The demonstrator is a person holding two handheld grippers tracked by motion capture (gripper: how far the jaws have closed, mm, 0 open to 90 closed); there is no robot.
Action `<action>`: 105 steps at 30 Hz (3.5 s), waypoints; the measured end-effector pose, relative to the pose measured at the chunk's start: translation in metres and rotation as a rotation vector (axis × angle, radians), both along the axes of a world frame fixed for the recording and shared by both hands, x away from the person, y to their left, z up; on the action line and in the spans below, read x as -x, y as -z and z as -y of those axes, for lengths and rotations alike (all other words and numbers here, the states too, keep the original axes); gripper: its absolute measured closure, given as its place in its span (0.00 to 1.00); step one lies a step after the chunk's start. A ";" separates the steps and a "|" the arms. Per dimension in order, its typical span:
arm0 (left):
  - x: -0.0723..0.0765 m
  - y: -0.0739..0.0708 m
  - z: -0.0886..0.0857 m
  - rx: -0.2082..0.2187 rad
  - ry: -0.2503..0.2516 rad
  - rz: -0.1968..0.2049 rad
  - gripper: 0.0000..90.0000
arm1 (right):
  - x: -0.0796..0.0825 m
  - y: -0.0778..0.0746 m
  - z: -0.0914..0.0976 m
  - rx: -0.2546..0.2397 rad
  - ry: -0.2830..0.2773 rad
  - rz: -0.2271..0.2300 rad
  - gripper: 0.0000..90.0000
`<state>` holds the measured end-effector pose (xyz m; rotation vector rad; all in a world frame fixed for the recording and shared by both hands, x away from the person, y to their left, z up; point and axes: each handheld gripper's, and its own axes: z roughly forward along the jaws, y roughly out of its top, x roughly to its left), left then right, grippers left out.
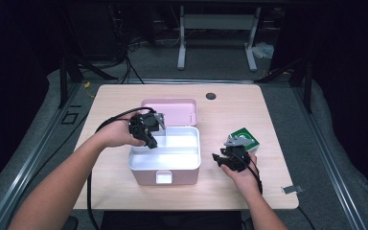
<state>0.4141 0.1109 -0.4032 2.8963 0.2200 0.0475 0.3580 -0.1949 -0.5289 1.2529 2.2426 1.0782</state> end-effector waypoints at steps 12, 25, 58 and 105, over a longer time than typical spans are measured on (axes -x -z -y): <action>-0.001 0.011 0.021 -0.056 0.032 -0.016 0.93 | 0.000 0.001 -0.001 0.005 -0.009 -0.002 0.62; -0.001 0.014 0.034 -0.122 0.062 -0.014 0.97 | -0.001 0.001 -0.001 0.001 -0.010 -0.007 0.62; 0.002 0.000 0.039 -0.184 0.098 0.010 0.99 | -0.001 0.002 -0.001 -0.007 -0.013 -0.015 0.62; -0.017 -0.031 -0.198 -0.037 -0.642 -0.030 0.99 | -0.001 0.004 -0.004 -0.010 -0.013 -0.031 0.62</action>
